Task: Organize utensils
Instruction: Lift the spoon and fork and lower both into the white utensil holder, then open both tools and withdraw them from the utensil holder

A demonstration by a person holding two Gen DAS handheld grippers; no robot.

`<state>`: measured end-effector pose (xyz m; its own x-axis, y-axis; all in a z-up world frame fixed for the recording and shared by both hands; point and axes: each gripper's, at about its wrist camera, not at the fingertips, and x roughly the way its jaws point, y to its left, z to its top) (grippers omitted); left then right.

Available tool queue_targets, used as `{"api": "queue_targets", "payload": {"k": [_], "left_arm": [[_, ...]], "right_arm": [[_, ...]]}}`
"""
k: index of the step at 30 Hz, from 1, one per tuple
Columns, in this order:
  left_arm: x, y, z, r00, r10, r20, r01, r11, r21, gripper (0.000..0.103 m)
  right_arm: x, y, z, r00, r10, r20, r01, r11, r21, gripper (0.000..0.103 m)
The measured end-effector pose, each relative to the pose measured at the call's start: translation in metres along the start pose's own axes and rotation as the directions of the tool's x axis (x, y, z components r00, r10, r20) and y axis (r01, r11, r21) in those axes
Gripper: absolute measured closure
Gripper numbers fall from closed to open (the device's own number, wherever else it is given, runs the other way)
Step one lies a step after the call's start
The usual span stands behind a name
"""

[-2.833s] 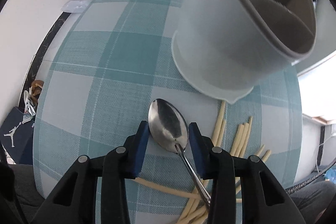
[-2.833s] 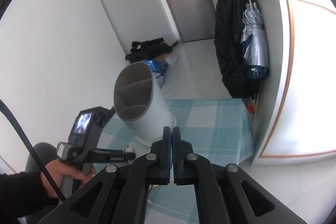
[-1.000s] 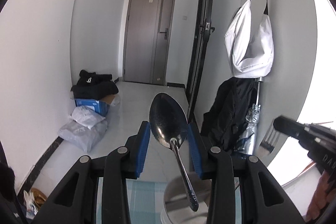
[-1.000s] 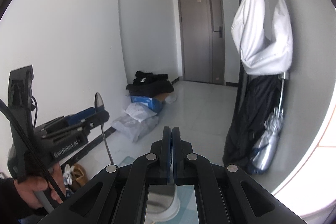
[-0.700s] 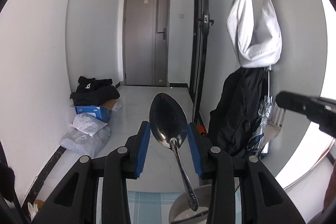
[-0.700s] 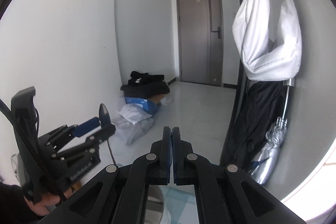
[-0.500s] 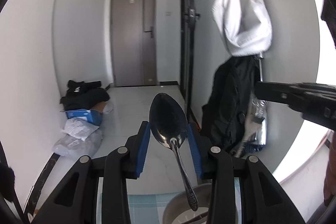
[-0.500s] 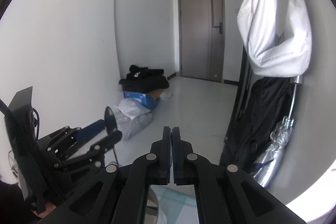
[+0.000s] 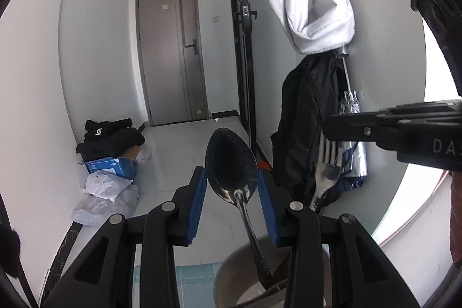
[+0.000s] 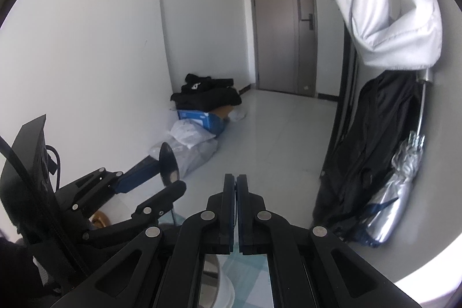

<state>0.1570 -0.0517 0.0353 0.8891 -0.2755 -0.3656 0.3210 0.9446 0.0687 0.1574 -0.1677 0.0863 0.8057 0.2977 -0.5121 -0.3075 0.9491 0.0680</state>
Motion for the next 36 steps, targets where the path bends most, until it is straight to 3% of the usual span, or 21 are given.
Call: {"api": "queue_targets", "payload": {"k": [13, 25, 28, 31, 36], "left_arm": [[0.003, -0.008, -0.020, 0.997, -0.032, -0.069, 0.036, 0.998, 0.058, 0.071], [-0.004, 0.001, -0.022, 0.973, -0.169, -0.157, 0.165, 0.985, -0.038, 0.071], [-0.011, 0.015, -0.020, 0.973, -0.168, -0.161, 0.151, 0.983, -0.108, 0.064], [-0.018, 0.027, -0.018, 0.979, -0.131, -0.155, 0.106, 0.981, -0.160, 0.049], [-0.036, 0.041, -0.014, 0.985, -0.056, -0.164, 0.019, 0.976, -0.216, 0.032]], "right_arm": [[0.010, 0.000, -0.017, 0.999, 0.039, -0.015, -0.038, 0.999, 0.022, 0.102], [0.026, 0.005, -0.034, 0.995, 0.084, -0.062, -0.081, 0.996, 0.043, 0.100], [0.030, 0.006, -0.039, 0.989, 0.115, -0.092, -0.109, 0.991, 0.072, 0.099], [0.031, 0.007, -0.042, 0.986, 0.131, -0.103, -0.121, 0.988, 0.097, 0.098], [0.013, 0.010, -0.045, 0.990, 0.117, -0.082, -0.107, 0.987, 0.117, 0.086]]}}
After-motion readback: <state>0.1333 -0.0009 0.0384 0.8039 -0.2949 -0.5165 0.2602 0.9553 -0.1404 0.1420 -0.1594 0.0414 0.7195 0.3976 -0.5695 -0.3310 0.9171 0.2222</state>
